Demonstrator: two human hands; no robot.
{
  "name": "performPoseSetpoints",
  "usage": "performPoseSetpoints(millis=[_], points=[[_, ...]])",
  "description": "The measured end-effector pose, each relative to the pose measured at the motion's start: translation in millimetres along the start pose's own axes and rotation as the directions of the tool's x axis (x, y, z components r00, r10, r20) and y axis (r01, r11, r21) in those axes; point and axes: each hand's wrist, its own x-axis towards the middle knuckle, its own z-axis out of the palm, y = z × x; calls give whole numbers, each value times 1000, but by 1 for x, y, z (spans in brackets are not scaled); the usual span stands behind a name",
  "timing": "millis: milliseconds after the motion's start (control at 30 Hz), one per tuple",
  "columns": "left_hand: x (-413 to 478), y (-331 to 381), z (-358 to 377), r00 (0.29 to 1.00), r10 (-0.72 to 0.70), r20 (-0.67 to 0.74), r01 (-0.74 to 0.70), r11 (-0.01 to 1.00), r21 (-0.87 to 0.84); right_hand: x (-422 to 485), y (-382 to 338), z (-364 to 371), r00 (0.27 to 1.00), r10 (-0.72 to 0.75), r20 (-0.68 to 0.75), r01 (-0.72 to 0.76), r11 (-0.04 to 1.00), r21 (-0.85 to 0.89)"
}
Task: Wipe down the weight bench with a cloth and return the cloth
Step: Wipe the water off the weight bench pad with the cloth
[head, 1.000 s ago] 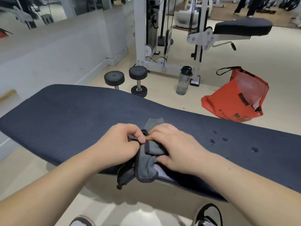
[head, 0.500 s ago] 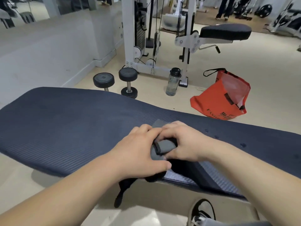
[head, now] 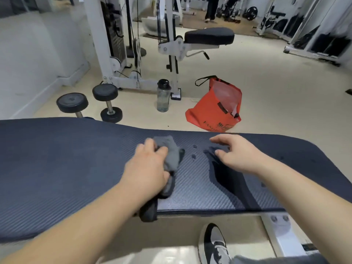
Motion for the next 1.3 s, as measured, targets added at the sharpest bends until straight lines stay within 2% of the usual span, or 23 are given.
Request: performPoseSetpoints(millis=[100, 200, 267, 367, 467, 567, 633, 700, 767, 833, 900, 967, 1033, 1100, 1167, 1233, 1300], points=[[8, 2, 2, 989, -144, -34, 145, 988, 43, 3, 7, -10, 992, 47, 119, -43, 998, -38], [-6, 25, 12, 999, -49, -3, 49, 993, 111, 10, 5, -11, 939, 84, 335, 19, 956, -293], [-3, 25, 15, 1000, 10, -14, -8, 995, 100, 17, 3, -8, 922, 113, 369, 51, 912, -406], [25, 12, 17, 998, -35, -60, 37, 998, 45, 22, -2, -5, 934, 115, 338, 40, 908, -417], [58, 20, 25, 984, -152, -90, 157, 986, 49, 21, -4, -5, 925, 69, 373, 76, 930, -359], [78, 50, 28, 982, -163, -99, 168, 985, 41, 20, 3, -19, 959, 7, 282, 26, 993, -112], [73, 70, 35, 997, -4, -77, 5, 1000, 20, 21, 14, -30, 986, -6, 164, 0, 999, 35], [60, 76, 41, 972, 228, -49, -228, 974, 3, 21, 26, -35, 998, 10, 69, -16, 997, 82], [73, 62, 39, 953, 304, -1, -304, 953, 5, 22, 38, -36, 999, 46, -2, -46, 991, 123], [99, 49, 35, 981, 196, 3, -196, 980, 45, 21, 47, -35, 997, 78, -23, -74, 987, 144], [111, 53, 33, 999, 9, -45, -7, 999, 48, 20, 53, -34, 995, 95, -7, -93, 984, 154], [97, 75, 38, 996, -24, -86, 30, 998, 61, 20, 57, -33, 995, 104, -3, -103, 981, 166], [67, 94, 43, 989, 126, -79, -120, 990, 73, 21, 60, -32, 994, 112, -1, -110, 976, 186], [36, 97, 40, 940, 338, -43, -335, 940, 66, 24, 60, -30, 994, 109, -4, -106, 974, 202], [32, 86, 33, 905, 424, 20, -425, 903, 60, 25, 58, -28, 995, 99, -10, -95, 972, 213], [47, 71, 29, 938, 345, 46, -347, 934, 81, 24, 53, -26, 997, 81, 1, -79, 972, 221], [66, 65, 29, 993, 117, -13, -116, 992, 45, 21, 49, -26, 998, 63, 23, -67, 973, 219]])
